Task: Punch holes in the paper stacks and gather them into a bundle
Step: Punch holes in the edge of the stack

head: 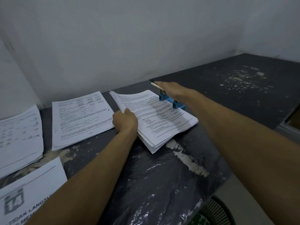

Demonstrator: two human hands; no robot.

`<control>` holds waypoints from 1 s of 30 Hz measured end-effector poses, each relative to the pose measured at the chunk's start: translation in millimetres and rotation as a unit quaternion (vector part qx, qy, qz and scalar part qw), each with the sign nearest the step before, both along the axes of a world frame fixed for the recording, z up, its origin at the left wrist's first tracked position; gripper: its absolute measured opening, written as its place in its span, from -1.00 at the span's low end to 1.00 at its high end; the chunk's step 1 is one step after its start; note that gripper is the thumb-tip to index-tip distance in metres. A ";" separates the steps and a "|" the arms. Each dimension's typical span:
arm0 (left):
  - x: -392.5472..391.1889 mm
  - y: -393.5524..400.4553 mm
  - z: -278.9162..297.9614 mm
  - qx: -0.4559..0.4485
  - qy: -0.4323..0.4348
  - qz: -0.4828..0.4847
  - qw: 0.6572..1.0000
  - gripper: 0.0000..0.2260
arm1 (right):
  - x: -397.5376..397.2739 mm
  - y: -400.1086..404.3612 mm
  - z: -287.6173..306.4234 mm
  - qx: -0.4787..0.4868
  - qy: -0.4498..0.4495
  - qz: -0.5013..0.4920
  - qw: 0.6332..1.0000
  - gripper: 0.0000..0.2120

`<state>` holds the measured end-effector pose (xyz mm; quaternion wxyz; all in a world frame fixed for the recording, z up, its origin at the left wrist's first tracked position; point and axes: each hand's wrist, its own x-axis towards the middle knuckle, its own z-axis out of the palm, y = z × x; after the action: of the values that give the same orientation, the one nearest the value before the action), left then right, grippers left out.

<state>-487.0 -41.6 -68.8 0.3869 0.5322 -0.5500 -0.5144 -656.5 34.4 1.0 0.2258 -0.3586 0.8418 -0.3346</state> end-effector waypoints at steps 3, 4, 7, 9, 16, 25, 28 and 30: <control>-0.9 2.3 0.5 -0.009 -0.012 0.003 1.000 -0.71 | 2.5 0.5 -1.6 -0.007 -0.006 -0.005 1.000 -0.54; -1.1 2.8 0.8 -0.012 -0.014 0.004 1.000 -0.71 | 3.2 0.1 -1.7 -0.012 -0.004 -0.004 1.000 -0.55; -1.4 4.8 1.8 -0.013 -0.020 0.005 1.000 -0.72 | 4.8 -0.5 -1.7 -0.012 0.003 0.001 1.000 -0.50; -1.4 5.5 2.7 -0.013 -0.023 0.004 1.000 -0.72 | 4.9 -0.7 -1.7 -0.006 0.006 -0.002 1.000 -0.55; -1.4 5.2 2.4 -0.023 -0.027 -0.001 0.999 -0.71 | 8.0 2.6 -8.0 0.008 0.057 0.039 0.998 -0.41; -0.1 5.3 1.3 -0.045 -0.041 -0.004 0.998 -0.70 | 19.9 6.2 -21.0 0.030 0.211 0.107 0.971 -0.50; 0.2 5.7 0.4 -0.051 -0.037 -0.003 0.998 -0.71 | 22.9 7.3 -22.1 0.030 0.226 0.105 0.968 -0.50; 0.9 5.8 0.0 -0.051 -0.029 -0.002 0.998 -0.72 | 25.0 8.3 -20.9 0.027 0.234 0.103 0.966 -0.50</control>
<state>-486.1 -35.8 -68.8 0.3964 0.5255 -0.5875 -0.4707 -631.5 42.7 -20.0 0.0654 -0.5056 0.8383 -0.1932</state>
